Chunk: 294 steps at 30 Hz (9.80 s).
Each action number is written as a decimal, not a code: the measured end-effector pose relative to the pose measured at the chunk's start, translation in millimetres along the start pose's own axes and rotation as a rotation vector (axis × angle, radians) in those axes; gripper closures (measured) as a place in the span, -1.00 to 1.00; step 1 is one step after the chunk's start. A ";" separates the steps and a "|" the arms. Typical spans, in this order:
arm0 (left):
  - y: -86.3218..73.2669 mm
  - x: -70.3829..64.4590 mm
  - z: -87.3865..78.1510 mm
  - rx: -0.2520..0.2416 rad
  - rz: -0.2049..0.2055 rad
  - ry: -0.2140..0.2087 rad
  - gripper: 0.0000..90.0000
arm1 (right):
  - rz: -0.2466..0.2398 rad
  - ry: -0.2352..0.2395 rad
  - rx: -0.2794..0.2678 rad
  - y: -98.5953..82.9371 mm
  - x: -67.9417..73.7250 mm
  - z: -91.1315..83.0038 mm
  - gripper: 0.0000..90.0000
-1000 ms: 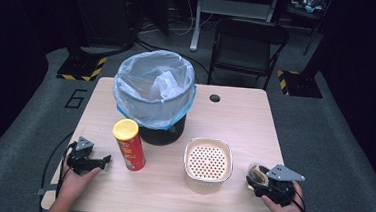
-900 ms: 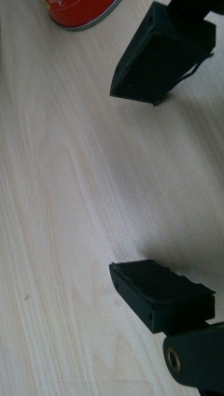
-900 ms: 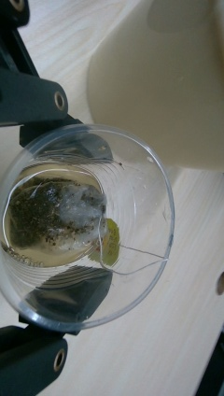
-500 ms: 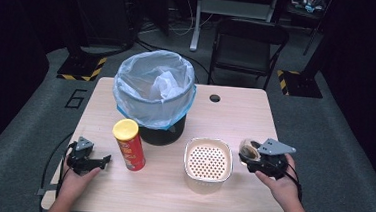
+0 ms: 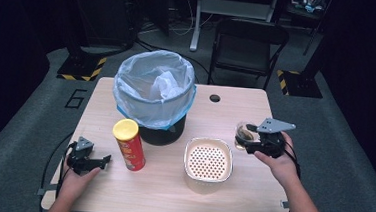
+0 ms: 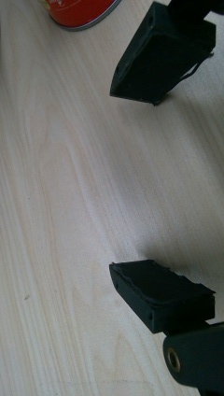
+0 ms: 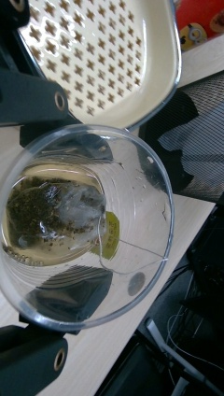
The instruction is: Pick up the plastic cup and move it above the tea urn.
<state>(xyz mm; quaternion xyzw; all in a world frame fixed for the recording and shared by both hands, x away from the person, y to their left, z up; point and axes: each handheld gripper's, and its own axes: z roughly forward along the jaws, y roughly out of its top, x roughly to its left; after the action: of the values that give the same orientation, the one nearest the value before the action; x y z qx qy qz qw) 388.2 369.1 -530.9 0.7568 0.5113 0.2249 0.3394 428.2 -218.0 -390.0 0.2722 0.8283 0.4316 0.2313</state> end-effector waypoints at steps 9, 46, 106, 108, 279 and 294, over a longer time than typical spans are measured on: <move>-0.1 -0.1 0.0 0.001 -0.001 -0.001 -0.71 | -0.013 0.016 -0.051 12.2 -14.5 16.6 -0.18; 0.0 -0.1 0.0 0.000 -0.001 -0.001 -0.71 | -0.360 0.006 -0.108 37.2 14.8 43.3 -0.18; 0.0 -0.2 0.0 -0.001 0.004 -0.003 -0.71 | -1.791 -0.537 0.144 10.9 125.7 59.5 -0.18; 0.0 -0.1 0.0 -0.001 0.004 -0.003 -0.71 | -1.794 -0.536 0.138 10.8 125.8 58.7 -0.19; -0.2 -0.8 0.1 0.003 0.034 -0.045 -0.77 | 0.060 0.099 -0.339 243.7 69.4 94.8 -0.29; 0.1 -1.2 -0.1 0.008 0.030 -0.047 -0.77 | 0.066 0.061 -0.337 249.7 64.6 105.8 -0.33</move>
<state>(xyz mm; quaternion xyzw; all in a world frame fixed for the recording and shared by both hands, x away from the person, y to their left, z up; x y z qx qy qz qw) 387.7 368.0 -530.7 0.7710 0.4926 0.2100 0.3448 508.2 6.0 -244.7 0.2436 0.7414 0.5797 0.2343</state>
